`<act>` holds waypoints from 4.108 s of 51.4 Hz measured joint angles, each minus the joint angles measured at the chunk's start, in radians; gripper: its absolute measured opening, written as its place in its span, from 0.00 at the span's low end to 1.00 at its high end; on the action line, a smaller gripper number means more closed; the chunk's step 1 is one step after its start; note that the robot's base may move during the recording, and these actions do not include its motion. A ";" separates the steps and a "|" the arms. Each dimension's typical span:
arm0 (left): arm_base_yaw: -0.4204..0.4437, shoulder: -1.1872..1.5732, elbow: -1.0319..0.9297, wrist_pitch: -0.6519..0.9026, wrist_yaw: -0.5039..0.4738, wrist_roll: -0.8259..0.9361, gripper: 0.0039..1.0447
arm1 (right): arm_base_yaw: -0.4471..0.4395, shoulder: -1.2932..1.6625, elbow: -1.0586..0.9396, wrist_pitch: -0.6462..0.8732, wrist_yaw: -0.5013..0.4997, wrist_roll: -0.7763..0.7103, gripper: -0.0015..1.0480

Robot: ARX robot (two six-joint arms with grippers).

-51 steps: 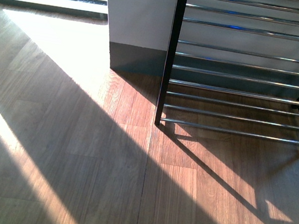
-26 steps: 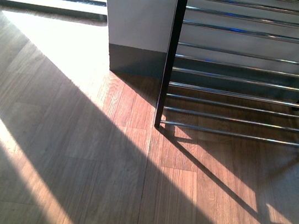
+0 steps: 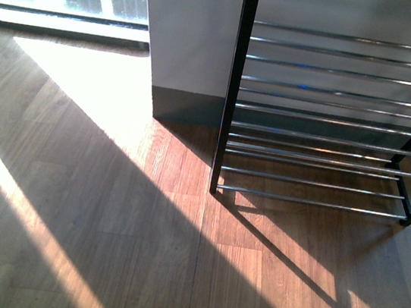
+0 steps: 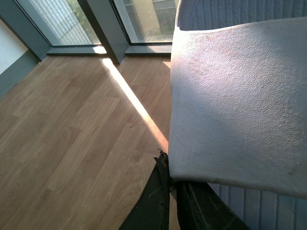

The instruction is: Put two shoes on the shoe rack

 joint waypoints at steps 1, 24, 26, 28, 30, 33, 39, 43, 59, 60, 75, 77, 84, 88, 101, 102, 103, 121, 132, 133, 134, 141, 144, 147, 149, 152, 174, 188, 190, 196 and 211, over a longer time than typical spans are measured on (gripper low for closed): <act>0.000 0.000 0.000 0.000 0.000 0.000 0.01 | 0.000 0.000 0.000 0.000 0.000 0.000 0.02; 0.000 0.000 0.000 0.000 0.000 0.003 0.01 | 0.000 0.000 0.000 0.000 0.000 0.001 0.02; 0.000 0.000 0.000 0.000 0.000 0.003 0.01 | 0.000 0.000 0.000 0.000 0.000 0.001 0.02; 0.000 0.000 0.000 0.000 0.000 0.003 0.01 | 0.000 0.000 0.000 0.000 -0.001 0.000 0.02; 0.000 0.000 0.000 0.000 0.000 0.004 0.01 | 0.000 0.000 0.000 0.000 -0.001 0.001 0.02; 0.000 0.000 0.001 0.000 0.000 0.004 0.01 | -0.004 0.063 -0.013 0.195 -0.120 0.047 0.02; 0.000 -0.001 0.001 0.000 0.000 0.004 0.01 | 0.066 0.093 0.062 0.202 -0.100 0.132 0.02; 0.000 -0.001 0.001 0.000 0.000 0.004 0.01 | 0.137 0.118 0.157 0.081 -0.063 0.183 0.02; 0.000 -0.001 0.001 0.000 0.000 0.004 0.01 | 0.370 0.460 0.673 -0.240 0.071 0.282 0.02; 0.000 -0.001 0.001 0.000 0.000 0.004 0.01 | 0.373 0.486 0.706 -0.256 0.076 0.286 0.02; 0.000 -0.001 0.001 0.000 0.000 0.004 0.01 | 0.340 0.816 1.158 -0.513 0.129 0.285 0.02; 0.000 -0.001 0.001 0.000 0.000 0.004 0.01 | 0.327 0.853 1.207 -0.542 0.142 0.279 0.02; 0.000 -0.001 0.001 0.000 0.000 0.004 0.01 | 0.290 0.935 1.321 -0.622 0.207 0.231 0.02; 0.000 -0.001 0.001 0.000 0.000 0.004 0.01 | 0.262 0.973 1.373 -0.652 0.258 0.175 0.02; 0.000 -0.001 0.001 0.000 0.000 0.004 0.01 | 0.252 1.015 1.463 -0.728 0.287 0.080 0.02; 0.000 -0.001 0.001 0.000 0.000 0.004 0.01 | 0.251 1.020 1.471 -0.734 0.285 0.074 0.02; 0.000 -0.001 0.001 0.000 0.000 0.004 0.01 | 0.251 1.022 1.474 -0.734 0.286 0.070 0.04; 0.000 -0.001 0.001 0.000 0.000 0.004 0.01 | 0.230 0.973 1.380 -0.652 0.276 0.069 0.49; 0.000 -0.001 0.001 0.000 0.000 0.004 0.01 | 0.220 0.807 1.168 -0.521 0.174 0.077 0.78; 0.000 -0.001 0.001 0.000 0.000 0.004 0.01 | 0.220 0.785 1.142 -0.505 0.163 0.079 0.81; 0.000 -0.001 0.001 0.000 0.000 0.004 0.01 | 0.220 0.773 1.129 -0.499 0.158 0.079 0.83; 0.000 -0.001 0.001 0.000 0.000 0.004 0.01 | 0.219 0.641 0.968 -0.426 0.103 0.083 0.91; 0.000 -0.001 0.001 0.000 0.000 0.004 0.01 | 0.218 0.594 0.908 -0.405 0.084 0.086 0.91; 0.000 -0.001 0.001 0.000 0.000 0.004 0.01 | 0.212 0.537 0.833 -0.376 0.049 0.098 0.91; 0.000 -0.001 0.001 0.000 0.000 0.004 0.01 | 0.204 0.489 0.772 -0.349 0.022 0.107 0.91; 0.000 -0.001 0.001 0.000 0.000 0.004 0.01 | 0.196 0.430 0.706 -0.315 -0.004 0.112 0.91; 0.000 -0.001 0.001 0.000 0.000 0.004 0.01 | 0.035 -0.049 0.100 0.005 -0.162 0.166 0.91; 0.000 -0.001 0.001 0.000 0.000 0.004 0.01 | -0.029 -0.088 -0.033 0.154 -0.206 0.204 0.91; 0.000 -0.001 0.001 0.000 0.000 0.004 0.01 | -0.029 -0.088 -0.033 0.154 -0.206 0.206 0.91; 0.000 -0.001 0.001 0.000 0.000 0.004 0.01 | 0.038 -0.079 -0.088 0.328 0.090 0.114 0.77; 0.000 -0.001 0.001 0.000 0.001 0.004 0.01 | 0.065 -0.377 -0.196 0.155 0.230 0.032 0.27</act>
